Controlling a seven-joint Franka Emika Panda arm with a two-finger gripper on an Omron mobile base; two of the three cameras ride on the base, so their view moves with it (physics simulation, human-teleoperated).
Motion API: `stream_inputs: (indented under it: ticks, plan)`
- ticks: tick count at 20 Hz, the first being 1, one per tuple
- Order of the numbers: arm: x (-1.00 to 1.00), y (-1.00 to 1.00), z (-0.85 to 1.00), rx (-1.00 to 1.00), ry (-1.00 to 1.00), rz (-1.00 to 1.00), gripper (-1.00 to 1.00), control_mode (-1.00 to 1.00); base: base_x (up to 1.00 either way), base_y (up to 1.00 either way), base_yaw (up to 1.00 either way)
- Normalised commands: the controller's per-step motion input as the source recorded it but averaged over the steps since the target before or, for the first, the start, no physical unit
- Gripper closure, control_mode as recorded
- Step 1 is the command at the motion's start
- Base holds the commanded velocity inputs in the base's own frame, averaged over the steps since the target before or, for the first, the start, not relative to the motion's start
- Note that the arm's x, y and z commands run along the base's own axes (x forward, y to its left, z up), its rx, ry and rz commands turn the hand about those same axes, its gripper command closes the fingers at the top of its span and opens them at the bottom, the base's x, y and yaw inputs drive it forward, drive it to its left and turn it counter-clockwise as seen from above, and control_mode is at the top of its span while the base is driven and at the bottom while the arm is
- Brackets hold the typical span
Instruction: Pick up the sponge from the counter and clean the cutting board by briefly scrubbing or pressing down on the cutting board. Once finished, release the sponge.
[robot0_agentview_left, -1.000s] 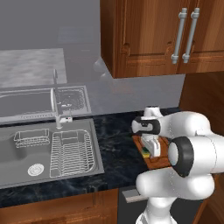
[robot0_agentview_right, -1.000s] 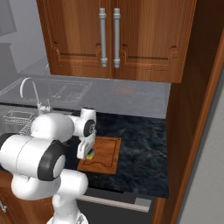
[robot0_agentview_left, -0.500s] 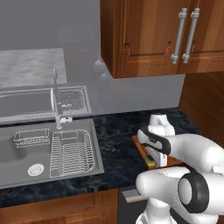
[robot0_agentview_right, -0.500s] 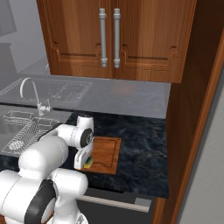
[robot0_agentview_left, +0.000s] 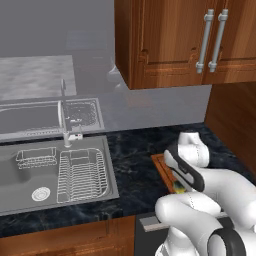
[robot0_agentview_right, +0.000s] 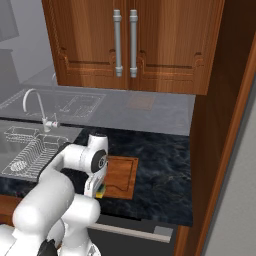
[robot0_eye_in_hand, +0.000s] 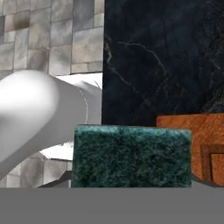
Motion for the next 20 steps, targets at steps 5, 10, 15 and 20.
stream_inputs:
  ticks: [5, 10, 15, 20]
  plan:
    - [0.46, 0.28, 0.67, 0.00, 0.04, 0.02, 1.00, -1.00, 0.00, 0.00, 0.00]
    - [0.82, 0.65, 0.52, 0.00, 0.01, 0.00, 1.00, -1.00, 0.00, 0.00, 0.00]
    - [0.76, 0.71, 0.22, 0.00, 0.02, 0.00, 1.00, -1.00, 0.00, 0.00, 0.00]
    - [0.48, 0.42, -0.04, 0.00, 0.09, 0.00, 1.00, -1.00, 0.00, 0.00, 0.00]
